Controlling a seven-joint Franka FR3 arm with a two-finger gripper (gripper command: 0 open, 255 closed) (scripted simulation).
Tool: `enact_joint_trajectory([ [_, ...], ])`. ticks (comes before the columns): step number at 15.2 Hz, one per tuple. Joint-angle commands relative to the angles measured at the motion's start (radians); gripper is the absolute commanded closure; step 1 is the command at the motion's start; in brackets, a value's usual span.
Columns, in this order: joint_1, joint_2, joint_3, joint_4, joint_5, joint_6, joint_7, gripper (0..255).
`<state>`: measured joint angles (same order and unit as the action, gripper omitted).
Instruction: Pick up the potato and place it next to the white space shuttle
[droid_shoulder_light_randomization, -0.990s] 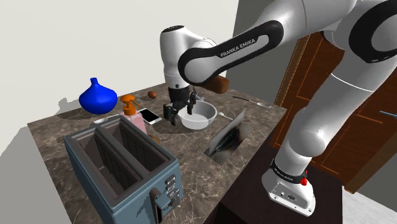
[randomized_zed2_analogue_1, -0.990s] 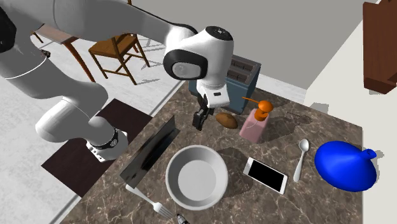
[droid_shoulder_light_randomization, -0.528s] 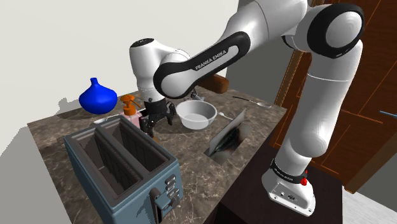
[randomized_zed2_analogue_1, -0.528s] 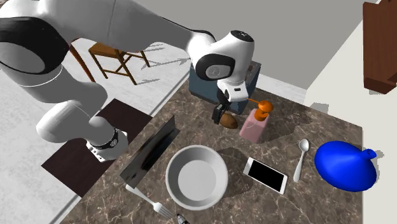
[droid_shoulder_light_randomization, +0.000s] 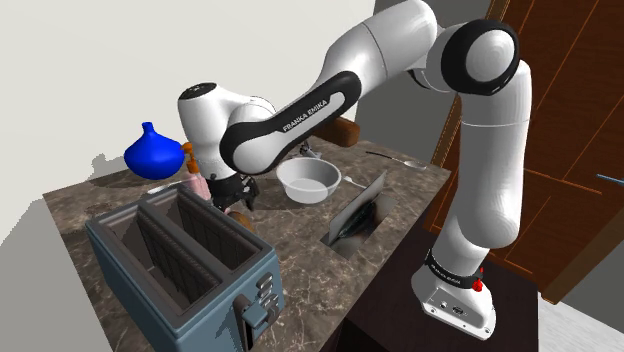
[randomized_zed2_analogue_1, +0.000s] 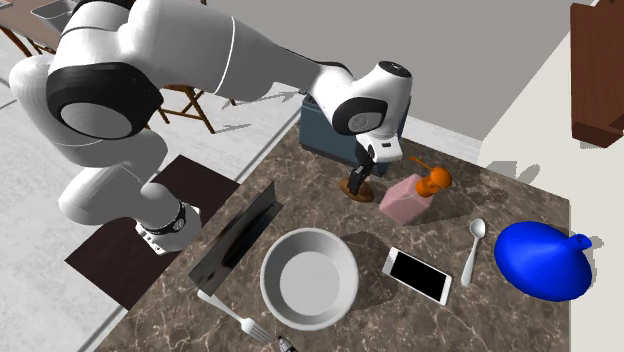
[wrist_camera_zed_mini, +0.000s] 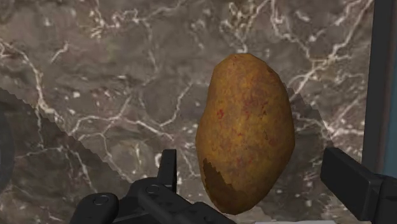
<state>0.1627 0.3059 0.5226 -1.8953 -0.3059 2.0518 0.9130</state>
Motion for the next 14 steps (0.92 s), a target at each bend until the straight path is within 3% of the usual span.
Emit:
enact_joint_trajectory([
  [1,0.002,0.013,-0.003,-0.013,-0.009,0.022,0.008,0],
  [11,0.003,0.028,-0.009,-0.029,-0.022,0.051,0.016,0],
  [12,0.003,0.028,-0.009,-0.029,-0.022,0.051,0.016,255],
  [14,0.003,0.028,-0.009,-0.029,-0.022,0.051,0.016,255],
])
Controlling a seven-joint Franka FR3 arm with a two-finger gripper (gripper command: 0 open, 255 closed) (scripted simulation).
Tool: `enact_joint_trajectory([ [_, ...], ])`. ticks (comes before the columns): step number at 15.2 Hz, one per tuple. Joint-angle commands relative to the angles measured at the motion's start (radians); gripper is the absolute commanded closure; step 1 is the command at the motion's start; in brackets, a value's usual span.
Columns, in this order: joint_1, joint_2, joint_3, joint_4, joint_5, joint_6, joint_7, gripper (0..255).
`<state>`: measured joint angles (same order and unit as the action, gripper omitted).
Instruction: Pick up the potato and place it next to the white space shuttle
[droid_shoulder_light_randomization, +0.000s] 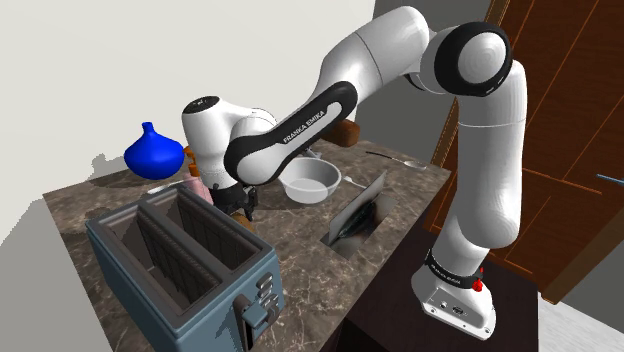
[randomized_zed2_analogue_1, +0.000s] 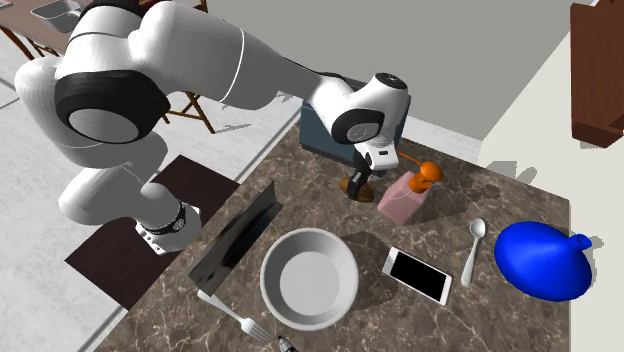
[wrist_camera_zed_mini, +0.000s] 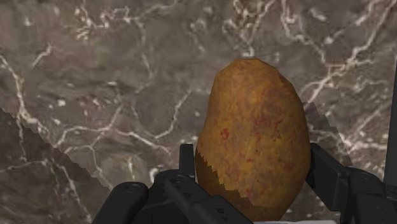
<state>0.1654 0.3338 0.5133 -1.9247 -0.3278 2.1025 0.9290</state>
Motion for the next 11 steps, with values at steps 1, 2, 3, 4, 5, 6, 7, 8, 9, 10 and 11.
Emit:
enact_joint_trajectory([
  [1,0.0,0.0,0.0,0.0,0.0,0.0,0.0,255],
  [2,0.0,0.0,0.0,0.0,0.0,0.0,0.0,255],
  [3,0.0,0.0,0.0,0.0,0.0,0.0,0.0,255],
  [4,0.0,0.0,0.0,0.0,0.0,0.0,0.0,255],
  [5,0.0,0.0,0.0,0.0,0.0,0.0,0.0,255],
  [6,0.0,0.0,0.0,0.0,0.0,0.0,0.0,255],
  [7,0.0,0.0,0.0,0.0,0.0,0.0,0.0,255],
  [8,-0.001,-0.007,0.002,0.004,0.006,-0.01,-0.004,255],
  [9,-0.003,-0.015,0.005,0.009,0.011,-0.021,-0.009,255],
  [10,-0.004,-0.022,0.007,0.014,0.017,-0.031,-0.013,255],
  [11,-0.006,-0.029,0.009,0.019,0.022,-0.042,-0.018,255],
])
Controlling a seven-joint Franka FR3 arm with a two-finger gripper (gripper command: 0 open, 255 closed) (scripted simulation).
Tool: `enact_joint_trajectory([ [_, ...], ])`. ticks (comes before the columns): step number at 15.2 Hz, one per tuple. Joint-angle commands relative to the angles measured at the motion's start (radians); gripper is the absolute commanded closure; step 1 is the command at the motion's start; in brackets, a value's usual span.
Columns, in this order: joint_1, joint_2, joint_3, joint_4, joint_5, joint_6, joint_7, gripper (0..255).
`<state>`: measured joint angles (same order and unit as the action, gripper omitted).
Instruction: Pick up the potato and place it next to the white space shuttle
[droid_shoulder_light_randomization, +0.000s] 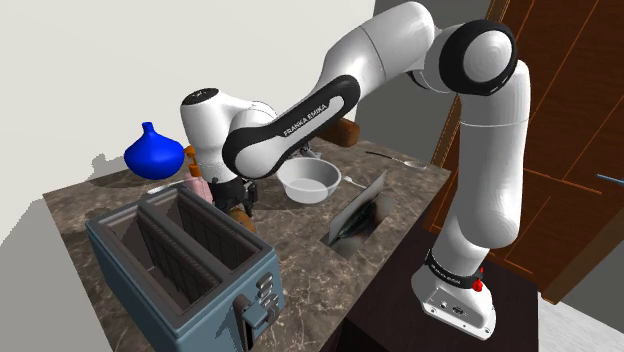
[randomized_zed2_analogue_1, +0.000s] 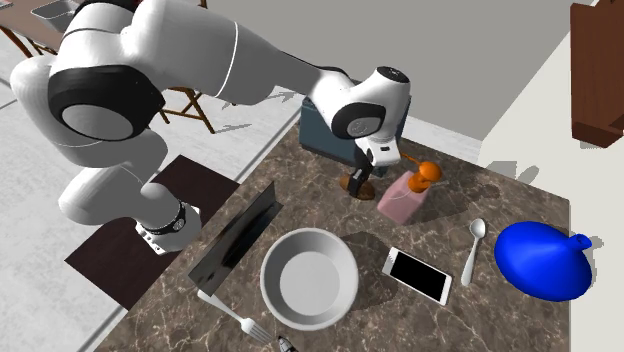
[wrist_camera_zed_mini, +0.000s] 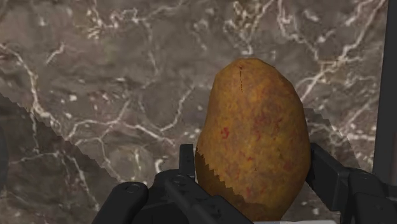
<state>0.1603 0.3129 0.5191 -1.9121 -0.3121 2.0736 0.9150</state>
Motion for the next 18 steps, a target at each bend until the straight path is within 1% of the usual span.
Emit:
enact_joint_trajectory([
  [1,-0.002,-0.015,0.005,0.011,0.011,-0.024,-0.008,255],
  [18,-0.013,-0.102,0.025,0.137,0.077,-0.218,-0.068,255],
])
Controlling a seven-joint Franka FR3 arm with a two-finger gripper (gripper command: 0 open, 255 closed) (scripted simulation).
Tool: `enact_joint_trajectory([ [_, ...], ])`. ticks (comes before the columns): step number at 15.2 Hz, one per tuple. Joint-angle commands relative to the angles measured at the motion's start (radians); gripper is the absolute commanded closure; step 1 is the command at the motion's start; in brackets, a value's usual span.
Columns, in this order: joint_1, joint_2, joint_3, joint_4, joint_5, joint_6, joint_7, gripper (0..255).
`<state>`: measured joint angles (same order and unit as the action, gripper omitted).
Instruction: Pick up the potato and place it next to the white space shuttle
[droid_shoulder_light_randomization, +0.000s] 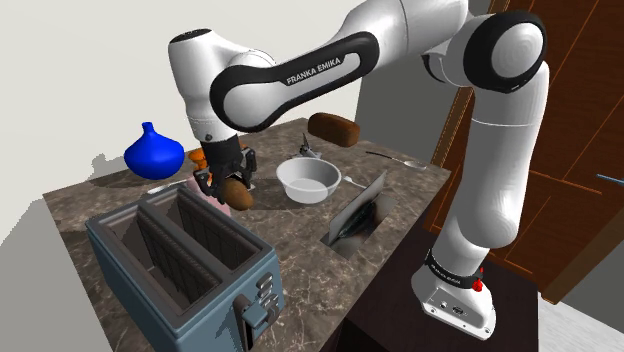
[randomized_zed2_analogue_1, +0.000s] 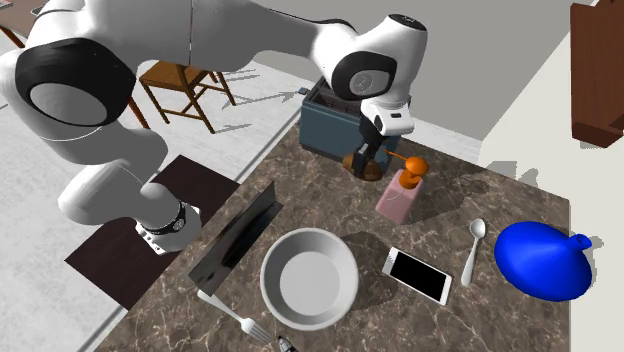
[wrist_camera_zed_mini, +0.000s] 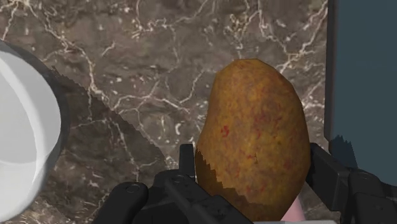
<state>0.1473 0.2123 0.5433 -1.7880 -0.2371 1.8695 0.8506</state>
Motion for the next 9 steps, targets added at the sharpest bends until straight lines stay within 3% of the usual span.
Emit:
enact_joint_trajectory([
  [1,0.0,-0.005,0.001,0.022,0.004,-0.026,-0.006,255],
  [9,0.001,-0.023,0.005,0.109,0.019,-0.126,-0.026,255],
])
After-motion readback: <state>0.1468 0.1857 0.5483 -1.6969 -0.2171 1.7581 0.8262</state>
